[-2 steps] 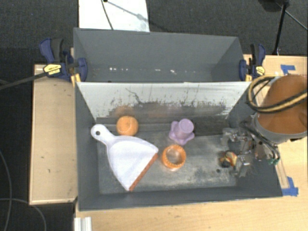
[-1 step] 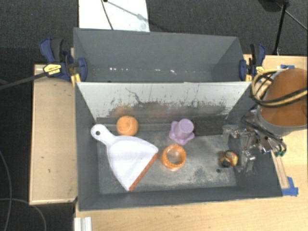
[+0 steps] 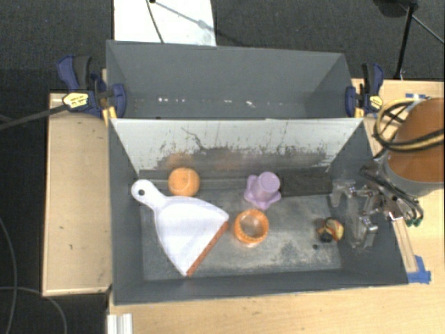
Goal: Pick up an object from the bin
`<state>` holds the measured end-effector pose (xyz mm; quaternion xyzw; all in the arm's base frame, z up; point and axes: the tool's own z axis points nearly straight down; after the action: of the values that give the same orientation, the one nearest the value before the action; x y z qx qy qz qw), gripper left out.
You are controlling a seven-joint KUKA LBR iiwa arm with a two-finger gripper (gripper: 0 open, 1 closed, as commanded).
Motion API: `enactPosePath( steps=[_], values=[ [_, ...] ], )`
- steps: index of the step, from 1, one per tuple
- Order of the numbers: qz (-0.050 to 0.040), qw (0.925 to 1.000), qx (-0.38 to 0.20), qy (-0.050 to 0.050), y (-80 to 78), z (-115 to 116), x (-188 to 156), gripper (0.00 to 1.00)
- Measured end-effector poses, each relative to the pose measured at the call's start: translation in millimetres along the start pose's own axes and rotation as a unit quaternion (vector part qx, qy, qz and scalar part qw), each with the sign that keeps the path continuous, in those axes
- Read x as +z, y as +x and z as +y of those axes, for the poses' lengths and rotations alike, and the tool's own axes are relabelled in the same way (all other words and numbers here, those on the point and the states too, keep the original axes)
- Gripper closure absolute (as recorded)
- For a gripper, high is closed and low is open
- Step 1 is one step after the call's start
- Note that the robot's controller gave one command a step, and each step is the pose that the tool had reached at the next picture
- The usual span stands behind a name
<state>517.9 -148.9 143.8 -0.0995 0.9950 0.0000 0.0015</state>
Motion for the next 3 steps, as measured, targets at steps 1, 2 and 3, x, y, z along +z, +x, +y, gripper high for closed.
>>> enactPosePath(
  steps=[1, 2, 3],
  values=[
    [-0.0008, 0.9892, -0.146, 0.001, -6.1, -3, 56, 0.00],
    [-0.0012, 0.9927, -0.121, 0.000, -8.6, -3, 73, 1.00],
    [-0.0011, 0.9927, -0.121, 0.000, -8.6, -3, 73, 1.00]
  ],
)
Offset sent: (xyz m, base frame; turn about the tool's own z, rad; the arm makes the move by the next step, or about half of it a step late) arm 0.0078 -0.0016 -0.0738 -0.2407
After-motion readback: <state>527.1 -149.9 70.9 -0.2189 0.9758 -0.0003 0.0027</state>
